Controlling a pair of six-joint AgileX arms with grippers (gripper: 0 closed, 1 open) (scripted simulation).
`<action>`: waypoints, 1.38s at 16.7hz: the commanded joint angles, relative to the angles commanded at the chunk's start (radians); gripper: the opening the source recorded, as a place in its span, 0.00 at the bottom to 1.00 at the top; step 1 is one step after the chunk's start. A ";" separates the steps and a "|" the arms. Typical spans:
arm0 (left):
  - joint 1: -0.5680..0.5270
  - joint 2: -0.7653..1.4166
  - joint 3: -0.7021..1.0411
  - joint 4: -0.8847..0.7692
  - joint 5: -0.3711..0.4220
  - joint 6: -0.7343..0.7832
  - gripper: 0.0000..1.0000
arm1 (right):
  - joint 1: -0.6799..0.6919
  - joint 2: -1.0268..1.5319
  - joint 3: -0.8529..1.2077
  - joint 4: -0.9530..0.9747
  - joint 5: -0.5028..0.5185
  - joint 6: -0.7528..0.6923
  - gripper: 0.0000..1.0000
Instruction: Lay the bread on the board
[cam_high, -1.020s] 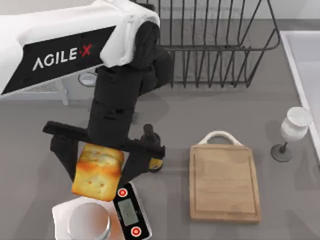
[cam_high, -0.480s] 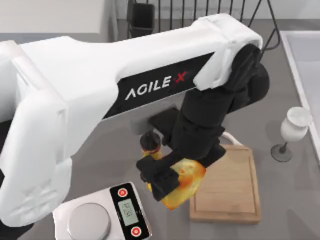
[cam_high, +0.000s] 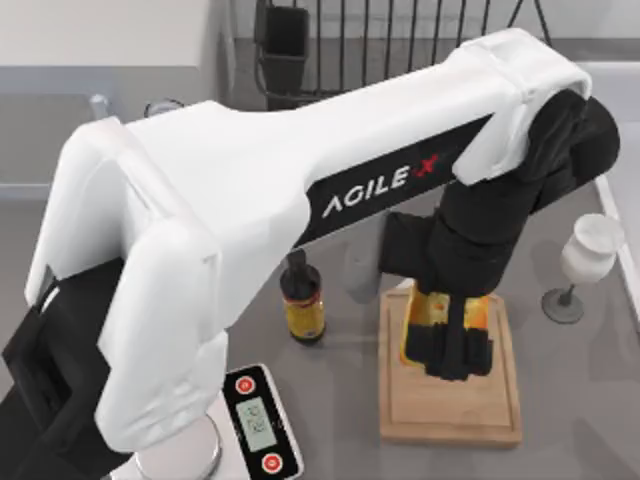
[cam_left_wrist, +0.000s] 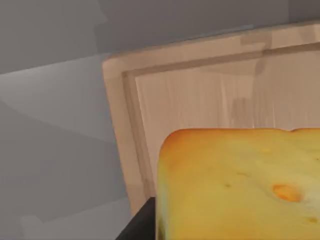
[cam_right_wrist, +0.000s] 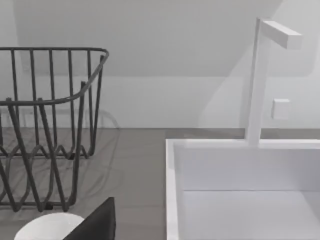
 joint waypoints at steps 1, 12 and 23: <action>0.003 0.016 0.022 0.016 -0.004 -0.049 0.00 | 0.000 0.000 0.000 0.000 0.000 0.000 1.00; 0.026 0.054 0.073 0.079 -0.015 -0.175 0.00 | 0.000 0.000 0.000 0.000 0.000 0.000 1.00; 0.030 0.056 -0.043 0.206 -0.014 -0.174 0.00 | 0.000 0.000 0.000 0.000 0.000 0.000 1.00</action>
